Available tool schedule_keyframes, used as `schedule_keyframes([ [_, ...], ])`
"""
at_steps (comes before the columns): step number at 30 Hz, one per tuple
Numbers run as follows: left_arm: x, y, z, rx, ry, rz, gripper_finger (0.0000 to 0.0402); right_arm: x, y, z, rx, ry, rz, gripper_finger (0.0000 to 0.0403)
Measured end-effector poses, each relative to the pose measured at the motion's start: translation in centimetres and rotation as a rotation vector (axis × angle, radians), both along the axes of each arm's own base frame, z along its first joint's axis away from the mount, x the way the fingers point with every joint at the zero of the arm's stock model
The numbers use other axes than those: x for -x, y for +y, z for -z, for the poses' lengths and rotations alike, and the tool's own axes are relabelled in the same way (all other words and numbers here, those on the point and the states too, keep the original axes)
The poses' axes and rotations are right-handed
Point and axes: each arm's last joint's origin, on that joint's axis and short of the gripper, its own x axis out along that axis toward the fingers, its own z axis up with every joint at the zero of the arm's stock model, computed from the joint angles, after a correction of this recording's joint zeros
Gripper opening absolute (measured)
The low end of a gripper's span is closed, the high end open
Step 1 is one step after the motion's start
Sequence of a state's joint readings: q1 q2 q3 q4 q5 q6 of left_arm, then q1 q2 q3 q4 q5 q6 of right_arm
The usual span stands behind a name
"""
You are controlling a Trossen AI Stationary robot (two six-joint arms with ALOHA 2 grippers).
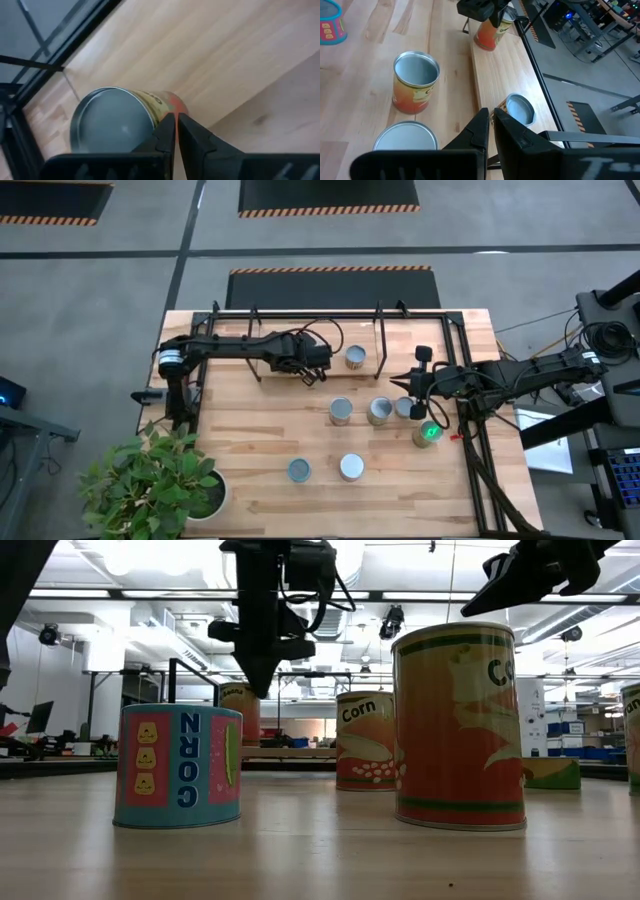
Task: Pick and place cans onto a shelf
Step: Put the big orange canned bean on the shelf, then put the top big orange canned corn on the shelf aligned with the other big orange canned bean
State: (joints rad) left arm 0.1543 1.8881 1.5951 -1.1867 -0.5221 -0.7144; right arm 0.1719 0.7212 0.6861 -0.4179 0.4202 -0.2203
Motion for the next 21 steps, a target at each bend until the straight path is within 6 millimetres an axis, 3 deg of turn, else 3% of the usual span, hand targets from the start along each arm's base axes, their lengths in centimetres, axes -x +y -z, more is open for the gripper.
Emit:
schedule_keyframes([
  [12,0.1,-0.7,-0.7,-0.064,0.018,0.032,0.0003,0.1,0.0,0.1,-0.002,0.015,0.003,0.0018],
  [17,-1.4,-5.8,-4.4,-0.244,-0.108,0.414,0.0002,0.0,0.0,0.0,-0.027,-0.005,0.015,0.0018],
  [21,-2.1,-9.5,-5.7,-0.263,-0.276,0.796,0.0001,-0.4,0.1,-0.3,-0.094,-0.069,0.042,0.0018],
])
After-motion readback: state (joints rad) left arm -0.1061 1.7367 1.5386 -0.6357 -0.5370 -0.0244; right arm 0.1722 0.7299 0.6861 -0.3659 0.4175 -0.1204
